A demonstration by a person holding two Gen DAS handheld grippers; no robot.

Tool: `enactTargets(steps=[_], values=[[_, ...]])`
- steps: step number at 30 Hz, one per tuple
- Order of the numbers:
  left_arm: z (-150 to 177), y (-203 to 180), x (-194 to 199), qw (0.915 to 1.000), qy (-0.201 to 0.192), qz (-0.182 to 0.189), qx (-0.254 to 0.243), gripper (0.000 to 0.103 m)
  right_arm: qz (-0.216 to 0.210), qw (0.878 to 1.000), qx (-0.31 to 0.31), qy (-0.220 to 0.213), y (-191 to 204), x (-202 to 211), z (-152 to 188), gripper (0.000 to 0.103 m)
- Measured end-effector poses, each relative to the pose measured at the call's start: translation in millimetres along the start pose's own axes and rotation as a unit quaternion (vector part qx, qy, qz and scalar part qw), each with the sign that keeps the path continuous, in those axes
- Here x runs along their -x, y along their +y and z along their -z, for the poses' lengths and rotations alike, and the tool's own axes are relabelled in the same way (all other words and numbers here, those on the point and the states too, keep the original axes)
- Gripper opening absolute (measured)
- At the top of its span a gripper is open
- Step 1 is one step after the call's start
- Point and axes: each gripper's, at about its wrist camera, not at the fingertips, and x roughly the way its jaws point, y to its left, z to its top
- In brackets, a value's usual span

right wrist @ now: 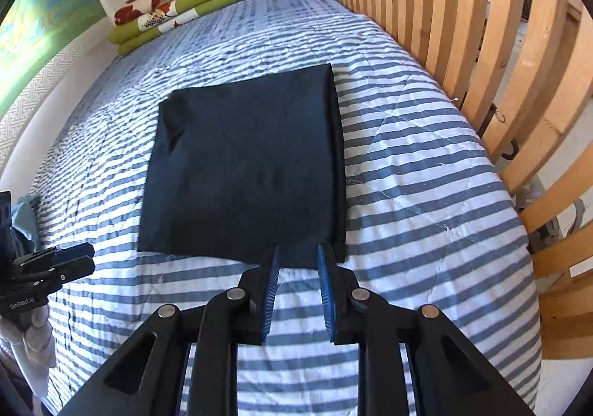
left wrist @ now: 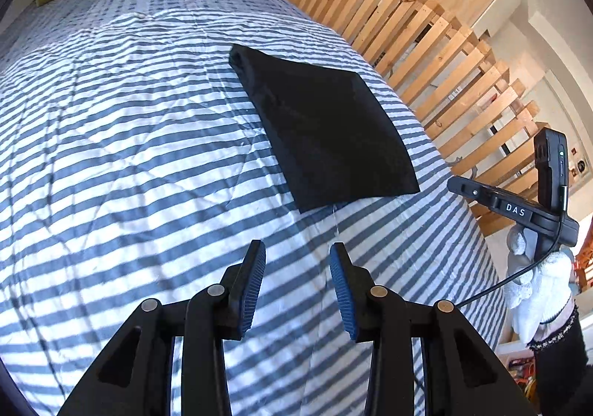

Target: Organize objects

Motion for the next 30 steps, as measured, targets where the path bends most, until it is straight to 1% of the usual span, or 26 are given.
enactTargets(steps=[5, 9, 12, 16, 18, 21, 24, 25, 28, 30], values=[[40.2, -10.5, 88.9, 0.9986, -0.034, -0.040, -0.009, 0.039, -0.024, 0.999, 0.017, -0.033, 35.6, 70.1, 35.4, 0.023], [74.6, -22.4, 154.7, 0.9964, -0.058, -0.061, -0.008, 0.041, -0.032, 0.997, 0.037, -0.057, 72.9, 122.1, 67.4, 0.025], [104.1, -31.7, 200.1, 0.9948, -0.076, -0.067, -0.006, 0.044, -0.042, 0.995, 0.054, -0.070, 105.7, 159.6, 96.5, 0.027], [149.6, -42.8, 251.4, 0.9911, -0.101, -0.087, -0.007, 0.050, -0.029, 0.991, 0.095, -0.095, 151.4, 201.7, 140.2, 0.031], [172.4, -46.5, 271.3, 0.9906, -0.106, -0.087, 0.002, 0.051, -0.017, 0.987, 0.120, -0.108, 174.7, 219.3, 162.9, 0.033], [208.0, -49.8, 298.1, 0.9888, -0.115, -0.093, 0.015, 0.051, -0.030, 0.984, 0.139, -0.111, 202.5, 239.3, 194.0, 0.033], [245.3, -55.1, 317.9, 0.9869, -0.123, -0.102, 0.023, 0.052, -0.040, 0.983, 0.137, -0.118, 220.0, 252.8, 220.5, 0.033], [257.6, -57.7, 323.2, 0.9861, -0.126, -0.105, 0.024, 0.053, -0.041, 0.983, 0.135, -0.119, 225.0, 254.0, 227.7, 0.033], [291.0, -62.9, 336.3, 0.9840, -0.133, -0.114, 0.033, 0.058, -0.065, 0.984, 0.121, -0.109, 235.4, 256.6, 247.4, 0.033], [308.5, -66.0, 343.8, 0.9815, -0.141, -0.124, 0.037, 0.059, -0.065, 0.985, 0.117, -0.108, 241.5, 255.5, 260.0, 0.033]])
